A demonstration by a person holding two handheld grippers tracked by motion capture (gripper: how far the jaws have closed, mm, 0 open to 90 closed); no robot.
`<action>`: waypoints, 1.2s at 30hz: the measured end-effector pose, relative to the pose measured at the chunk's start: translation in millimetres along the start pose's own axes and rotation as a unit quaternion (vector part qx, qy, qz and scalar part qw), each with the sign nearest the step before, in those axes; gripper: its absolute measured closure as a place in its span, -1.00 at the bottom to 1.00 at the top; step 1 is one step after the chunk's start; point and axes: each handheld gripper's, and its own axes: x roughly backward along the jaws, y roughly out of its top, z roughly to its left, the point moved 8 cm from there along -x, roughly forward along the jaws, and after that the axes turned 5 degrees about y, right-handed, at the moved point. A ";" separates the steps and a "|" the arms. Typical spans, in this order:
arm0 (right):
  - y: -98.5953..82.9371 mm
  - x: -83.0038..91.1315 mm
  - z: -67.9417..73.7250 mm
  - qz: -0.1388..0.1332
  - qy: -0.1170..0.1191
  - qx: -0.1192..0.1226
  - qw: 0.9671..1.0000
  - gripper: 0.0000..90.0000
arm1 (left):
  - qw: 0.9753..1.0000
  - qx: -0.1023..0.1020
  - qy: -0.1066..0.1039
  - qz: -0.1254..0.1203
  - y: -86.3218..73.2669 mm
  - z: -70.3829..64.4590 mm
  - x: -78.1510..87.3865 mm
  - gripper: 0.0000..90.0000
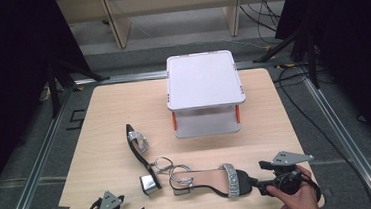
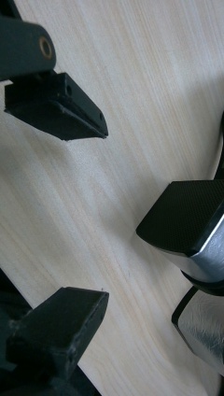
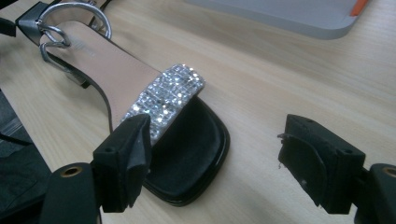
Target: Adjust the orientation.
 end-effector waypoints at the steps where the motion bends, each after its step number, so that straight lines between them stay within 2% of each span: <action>1: -0.7 -1.4 3.0 0.001 0.003 -0.007 1.000 -0.43 | 1.000 0.000 -0.001 -0.004 0.5 0.0 -0.5 -0.62; 3: -1.7 -4.0 3.7 0.007 0.003 0.003 1.000 -0.43 | 1.000 0.000 -0.002 -0.004 0.6 -0.1 -0.5 -0.62; 5: -1.4 -6.5 6.3 0.007 0.008 0.003 1.000 -0.43 | 1.000 0.000 0.000 -0.003 0.5 -0.1 -0.5 -0.62; 6: -1.1 -7.3 8.9 0.008 0.014 0.001 1.000 -0.43 | 1.000 -0.009 0.001 -0.002 0.6 1.3 -0.9 -0.62; 7: -0.3 -8.2 10.2 0.008 0.014 0.006 1.000 -0.43 | 1.000 -0.005 0.002 -0.002 0.4 0.8 -0.8 -0.62; 8: -0.6 -9.6 15.7 0.011 0.017 -0.012 1.000 -0.43 | 1.000 -0.005 0.002 -0.002 0.4 0.8 -0.8 -0.62; 9: 1.6 -11.7 15.1 0.006 0.019 0.013 1.000 -0.43 | 1.000 -0.001 0.000 -0.001 0.1 -0.2 -0.4 -0.62; 12: 2.6 -15.7 20.4 0.011 0.023 0.017 1.000 -0.43 | 1.000 -0.001 0.000 -0.001 0.3 -0.1 -0.6 -0.62; 15: 3.3 -23.2 25.6 0.016 0.027 0.018 0.999 -0.46 | 1.000 -0.016 0.001 -0.005 1.4 1.9 -2.0 -0.62; 16: 3.6 -25.3 27.4 0.018 0.024 0.018 0.999 -0.47 | 1.000 0.001 0.001 -0.006 1.0 -0.6 -1.8 -0.62; 19: 3.8 -36.6 34.8 0.025 0.026 0.024 0.999 -0.50 | 1.000 -0.006 0.002 -0.004 0.8 0.5 -1.9 -0.62; 21: 3.5 -40.0 36.7 0.027 0.031 0.023 0.999 -0.51 | 1.000 -0.002 0.002 -0.004 0.8 -0.1 -1.8 -0.62; 24: -0.5 -51.8 39.3 0.050 0.024 0.020 0.998 -0.51 | 1.000 -0.003 0.001 -0.005 0.9 -0.1 -2.0 -0.62; 27: -1.8 -57.8 39.5 0.060 0.026 0.027 0.997 -0.45 | 1.000 0.003 -0.004 -0.010 1.5 -2.1 -2.6 -0.62; 28: -2.6 -59.3 40.5 0.066 0.026 0.023 0.997 -0.36 | 1.000 -0.008 0.000 -0.005 1.0 0.1 -2.7 -0.62; 29: -2.1 -60.6 38.9 0.069 0.020 0.037 0.997 -0.26 | 1.000 -0.012 -0.002 -0.007 1.5 0.4 -3.1 -0.62; 30: -1.5 -60.4 36.8 0.074 0.012 0.045 0.996 -0.24 | 1.000 0.000 -0.004 -0.009 1.4 -1.6 -3.1 -0.62; 31: 1.5 -59.3 34.7 0.075 0.023 0.030 0.996 -0.16 | 1.000 0.005 -0.003 -0.006 0.8 -2.4 -2.6 -0.62; 33: 3.1 -58.5 32.8 0.078 0.027 0.030 0.996 -0.10 | 1.000 0.006 -0.002 -0.004 0.9 -2.5 -2.3 -0.62; 34: 6.1 -57.7 26.7 0.087 0.027 0.042 0.995 0.05 | 1.000 0.006 -0.002 -0.004 0.9 -2.5 -2.3 -0.62; 36: 8.5 -58.9 23.2 0.088 0.029 0.048 0.995 0.11 | 1.000 0.006 -0.004 -0.005 1.0 -2.8 -2.4 -0.62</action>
